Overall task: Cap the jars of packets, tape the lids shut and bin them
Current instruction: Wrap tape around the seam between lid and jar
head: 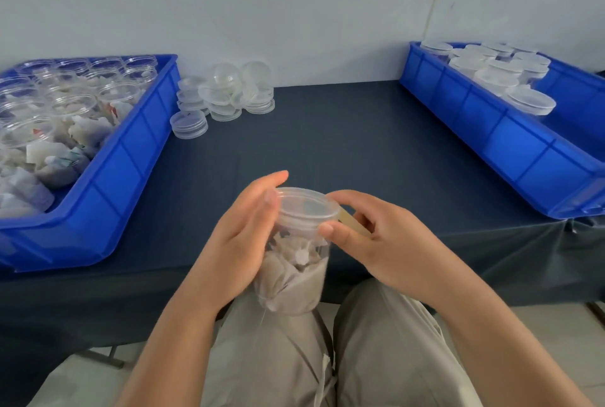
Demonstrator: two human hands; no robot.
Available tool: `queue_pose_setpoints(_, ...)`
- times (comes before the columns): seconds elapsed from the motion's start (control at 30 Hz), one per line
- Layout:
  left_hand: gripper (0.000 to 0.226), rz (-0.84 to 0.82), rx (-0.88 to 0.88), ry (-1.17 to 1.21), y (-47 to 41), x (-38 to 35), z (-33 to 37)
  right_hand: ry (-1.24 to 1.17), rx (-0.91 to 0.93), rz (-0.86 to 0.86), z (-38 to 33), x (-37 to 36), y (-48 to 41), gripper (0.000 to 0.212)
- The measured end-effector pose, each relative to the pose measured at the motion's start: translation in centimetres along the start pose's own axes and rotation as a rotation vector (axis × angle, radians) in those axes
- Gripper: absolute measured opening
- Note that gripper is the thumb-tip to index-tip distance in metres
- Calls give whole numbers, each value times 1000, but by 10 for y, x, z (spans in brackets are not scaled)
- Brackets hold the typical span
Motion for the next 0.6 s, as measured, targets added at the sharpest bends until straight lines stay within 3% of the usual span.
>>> queue_pose_setpoints(0.13, 110, 8, 38, -211, 2, -9, 0, 99, -30, 2, 1, -9, 1, 60)
queue_pose_setpoints(0.27, 123, 82, 55, -173, -1, 0, -4, 130, -74, -10, 4, -18, 1, 67)
queue_pose_setpoints(0.47, 113, 114, 96, -37, -4, 14, -11, 19, -36, -137, -1, -18, 7, 69)
queue_pose_setpoints(0.6, 77, 67, 82, 69, 4, 2, -8, 98, -52, -52, 4, -19, 6, 55)
Point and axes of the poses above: each hand's wrist, its own y-axis away from the middle knuckle, its own x-axis out of the back of the hand, z = x × y, the point moved 8 cm from there along -y, towards the middle knuckle, and after that the axes turned 1 degree about z, right-handed, at the moved point
